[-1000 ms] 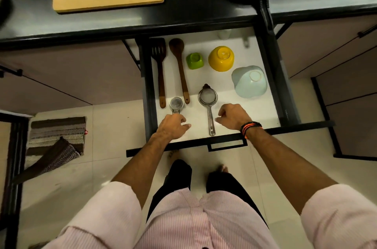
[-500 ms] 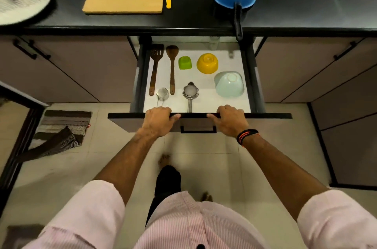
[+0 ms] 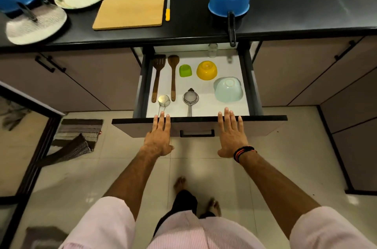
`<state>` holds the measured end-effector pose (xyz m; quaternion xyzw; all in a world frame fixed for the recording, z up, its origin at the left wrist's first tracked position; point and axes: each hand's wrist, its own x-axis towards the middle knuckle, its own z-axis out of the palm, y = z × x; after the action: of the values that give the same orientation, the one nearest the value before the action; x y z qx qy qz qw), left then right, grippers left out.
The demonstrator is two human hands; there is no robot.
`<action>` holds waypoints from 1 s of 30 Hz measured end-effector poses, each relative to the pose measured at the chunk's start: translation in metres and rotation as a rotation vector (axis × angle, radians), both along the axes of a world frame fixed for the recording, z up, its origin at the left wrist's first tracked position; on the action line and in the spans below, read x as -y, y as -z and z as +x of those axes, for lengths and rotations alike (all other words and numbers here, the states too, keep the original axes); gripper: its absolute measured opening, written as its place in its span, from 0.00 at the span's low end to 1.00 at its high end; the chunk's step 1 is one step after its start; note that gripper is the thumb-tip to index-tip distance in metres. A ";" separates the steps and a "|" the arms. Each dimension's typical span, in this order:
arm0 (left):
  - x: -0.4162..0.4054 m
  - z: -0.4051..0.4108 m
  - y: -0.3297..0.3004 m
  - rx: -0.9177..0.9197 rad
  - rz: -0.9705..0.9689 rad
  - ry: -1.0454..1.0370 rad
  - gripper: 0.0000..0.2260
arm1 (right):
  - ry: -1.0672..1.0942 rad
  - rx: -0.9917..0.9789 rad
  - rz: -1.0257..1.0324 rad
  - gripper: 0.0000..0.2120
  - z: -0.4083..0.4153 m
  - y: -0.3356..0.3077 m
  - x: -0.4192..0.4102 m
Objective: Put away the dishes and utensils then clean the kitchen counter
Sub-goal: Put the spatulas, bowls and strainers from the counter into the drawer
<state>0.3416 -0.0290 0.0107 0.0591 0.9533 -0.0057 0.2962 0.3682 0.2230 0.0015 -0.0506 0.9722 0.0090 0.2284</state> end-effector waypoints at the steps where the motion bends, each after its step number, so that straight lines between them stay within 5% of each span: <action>1: 0.000 -0.003 -0.001 0.020 0.003 -0.002 0.53 | 0.007 0.017 -0.002 0.62 -0.002 0.000 0.000; 18: -0.001 -0.151 0.001 -0.016 0.076 0.041 0.52 | 0.088 0.008 -0.047 0.58 -0.146 -0.008 -0.002; 25: -0.003 -0.223 -0.005 -0.016 0.233 -0.122 0.46 | 0.577 -0.084 -0.409 0.50 -0.214 -0.013 0.020; 30: -0.016 -0.266 -0.021 0.000 0.424 -0.669 0.44 | 1.123 -0.132 -0.859 0.53 -0.267 -0.030 0.022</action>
<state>0.0755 -0.0129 0.0320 -0.1951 0.9000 0.2880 0.2628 0.1010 0.2009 0.0314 0.3735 0.7807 -0.4912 0.0990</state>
